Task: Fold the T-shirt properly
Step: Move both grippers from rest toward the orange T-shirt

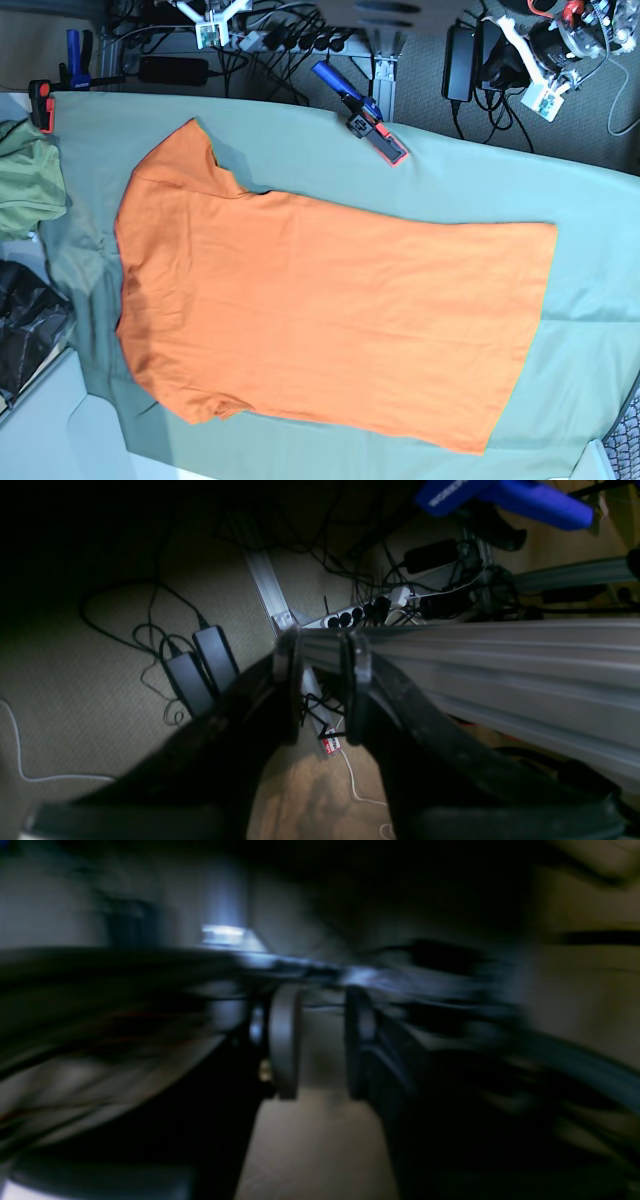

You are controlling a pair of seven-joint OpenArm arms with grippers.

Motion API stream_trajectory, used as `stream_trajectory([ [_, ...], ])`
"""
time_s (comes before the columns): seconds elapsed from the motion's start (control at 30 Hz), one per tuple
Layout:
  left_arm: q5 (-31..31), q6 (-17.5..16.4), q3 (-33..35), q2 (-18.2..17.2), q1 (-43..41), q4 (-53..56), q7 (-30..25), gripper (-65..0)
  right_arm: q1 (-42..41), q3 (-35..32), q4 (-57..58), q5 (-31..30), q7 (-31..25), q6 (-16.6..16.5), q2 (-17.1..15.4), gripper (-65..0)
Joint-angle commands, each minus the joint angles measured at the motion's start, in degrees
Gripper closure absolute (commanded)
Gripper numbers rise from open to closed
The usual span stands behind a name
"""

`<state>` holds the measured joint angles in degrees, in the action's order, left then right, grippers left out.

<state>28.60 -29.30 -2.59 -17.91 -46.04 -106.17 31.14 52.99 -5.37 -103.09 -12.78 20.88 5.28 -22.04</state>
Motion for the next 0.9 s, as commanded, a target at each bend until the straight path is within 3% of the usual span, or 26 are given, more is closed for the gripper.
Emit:
stream_trajectory([
  [0.0,0.8,-2.0,-0.1,-0.4,-0.7,-1.4,0.0,-16.6,1.2,0.2,-2.0,-2.9,1.6,-6.1,-0.5,-14.7],
  [0.13,0.9,-4.9,-0.1,-0.4,-0.8,-3.0,1.5,-16.6,3.1,1.3,-5.9,-17.0,12.2,-18.3,-0.5,-14.7],
  [0.23,1.2,-5.3,-0.1,-0.4,-0.8,-4.1,1.5,-16.6,4.5,3.6,-6.7,-26.1,18.9,-24.0,-1.2,-14.7],
  [0.4,1.2,-5.3,-0.1,-0.4,-0.8,-5.3,1.3,-16.6,6.5,5.9,-6.7,-23.3,19.4,-24.1,-4.8,-14.7],
  [0.7,1.2,-5.3,-0.1,-0.3,-0.8,-5.3,0.8,-16.6,7.3,9.2,-6.9,-11.9,18.0,-23.9,-4.9,-14.7],
  [0.87,1.2,-5.3,-0.4,-0.3,-0.8,-5.7,0.9,-16.6,7.4,12.0,-12.4,-11.2,19.5,-23.9,-4.7,-15.0],
])
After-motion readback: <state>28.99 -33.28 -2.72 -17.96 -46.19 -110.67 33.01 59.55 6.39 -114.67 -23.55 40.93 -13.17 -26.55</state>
